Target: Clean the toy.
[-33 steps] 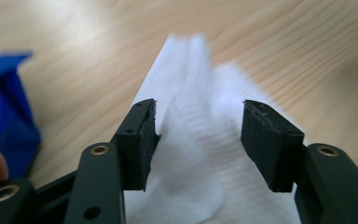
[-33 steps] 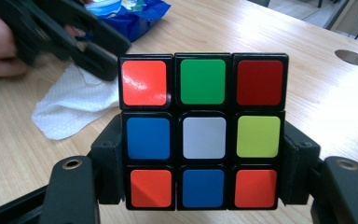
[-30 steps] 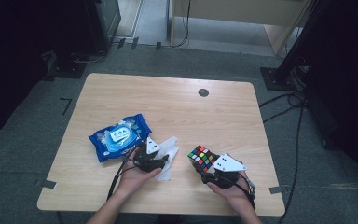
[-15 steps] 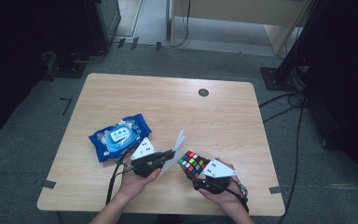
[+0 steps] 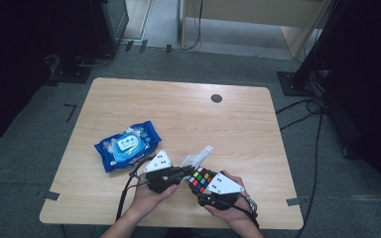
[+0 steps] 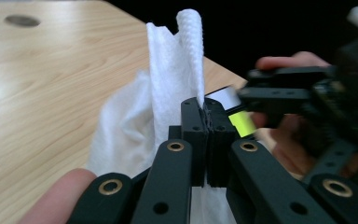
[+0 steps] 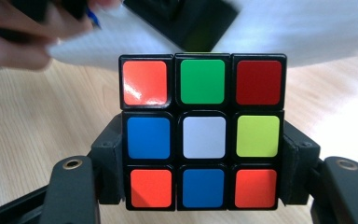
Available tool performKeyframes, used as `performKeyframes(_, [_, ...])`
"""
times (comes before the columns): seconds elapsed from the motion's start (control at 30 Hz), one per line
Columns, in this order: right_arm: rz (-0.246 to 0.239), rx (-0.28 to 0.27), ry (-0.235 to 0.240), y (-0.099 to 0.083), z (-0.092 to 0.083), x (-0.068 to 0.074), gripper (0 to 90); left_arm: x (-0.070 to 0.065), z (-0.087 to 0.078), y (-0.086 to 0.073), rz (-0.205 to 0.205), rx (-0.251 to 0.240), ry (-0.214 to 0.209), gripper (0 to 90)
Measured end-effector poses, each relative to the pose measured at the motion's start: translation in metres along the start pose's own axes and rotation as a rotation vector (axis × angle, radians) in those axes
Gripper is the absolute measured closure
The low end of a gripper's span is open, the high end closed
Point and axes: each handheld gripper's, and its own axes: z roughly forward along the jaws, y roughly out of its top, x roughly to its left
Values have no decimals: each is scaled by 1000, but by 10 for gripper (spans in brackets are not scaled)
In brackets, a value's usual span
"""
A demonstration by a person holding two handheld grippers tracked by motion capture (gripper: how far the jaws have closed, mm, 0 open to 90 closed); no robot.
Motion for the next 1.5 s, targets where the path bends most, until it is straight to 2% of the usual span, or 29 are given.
performKeyframes(0.03, [2,-17,-3,1,-3,0,344,7,-1,-1,-28,10,33,895])
performKeyframes(0.07, [2,-17,-3,1,-3,0,344,7,-1,-1,-28,10,33,895])
performKeyframes(0.1, [5,-25,0,1,-4,0,344,9,-3,0,-51,7,33,896])
performKeyframes(0.2, [1,-21,-4,1,-3,-1,344,4,-7,3,-41,-20,19,895])
performKeyframes(0.27, [13,-6,-10,-1,-1,-2,344,-11,-11,9,4,-49,-58,893])
performKeyframes(0.3, [13,-6,-10,-1,-1,-2,344,-11,-11,9,4,-49,-58,891])
performKeyframes(0.4, [11,1,-10,-2,1,0,344,-27,-10,13,27,-77,-177,879])
performKeyframes(0.43, [0,-3,-9,-1,2,1,344,-27,-9,13,23,-73,-190,876])
performKeyframes(0.5, [2,-4,-4,-1,1,3,344,-27,-7,12,21,-69,-188,876])
performKeyframes(0.57, [-2,-8,-5,0,1,4,344,-22,-4,9,19,-47,-168,879])
performKeyframes(0.63, [-7,-17,-2,0,-1,4,344,-12,-2,3,-30,-47,-169,882])
performKeyframes(0.73, [-11,-11,-7,0,-1,4,344,-7,-1,2,-46,-44,-161,880])
performKeyframes(0.87, [-23,-14,-6,-1,0,4,344,2,-1,-1,-76,-39,-133,880])
performKeyframes(0.9, [-33,-23,-5,-1,-1,4,344,10,-2,-3,-112,-40,-124,882])
performKeyframes(0.93, [-33,-23,-5,-1,-1,4,344,10,-2,-3,-112,-40,-124,883])
performKeyframes(1.0, [-36,-34,-6,0,-3,5,344,16,-3,-5,-121,-32,-81,885])
performKeyframes(1.03, [-34,-41,-8,1,-4,4,344,22,-4,-6,-121,-19,-31,888])
performKeyframes(1.07, [-34,-41,-8,1,-4,4,344,22,-4,-6,-121,-19,-31,888])
performKeyframes(1.13, [-26,-52,-18,1,-6,1,344,26,-7,-7,-100,-15,37,886])
performKeyframes(1.2, [-5,-60,-40,2,-9,-3,344,29,-10,-8,-79,-13,77,864])
performKeyframes(1.23, [19,-65,-59,2,-11,-7,344,30,-12,-8,-60,-16,107,820])
performKeyframes(1.27, [19,-65,-59,2,-11,-7,344,30,-12,-8,-60,-16,107,786])
performKeyframes(1.3, [42,-73,-80,1,-13,-12,344,29,-13,-9,-37,-20,152,746])
performKeyframes(1.33, [42,-73,-80,1,-13,-12,344,29,-13,-9,-37,-20,152,708])
performKeyframes(1.37, [76,-83,-91,0,-16,-17,344,27,-14,-9,16,-19,201,673])
performKeyframes(1.4, [76,-83,-91,0,-16,-17,344,27,-14,-9,16,-19,201,644])
performKeyframes(1.43, [104,-95,-100,-1,-19,-21,344,23,-14,-9,71,-17,222,615])
performKeyframes(1.47, [104,-95,-100,-1,-19,-21,344,23,-14,-9,71,-17,222,590])
performKeyframes(1.5, [128,-106,-101,-1,-21,-23,344,20,-13,-10,117,2,221,565])
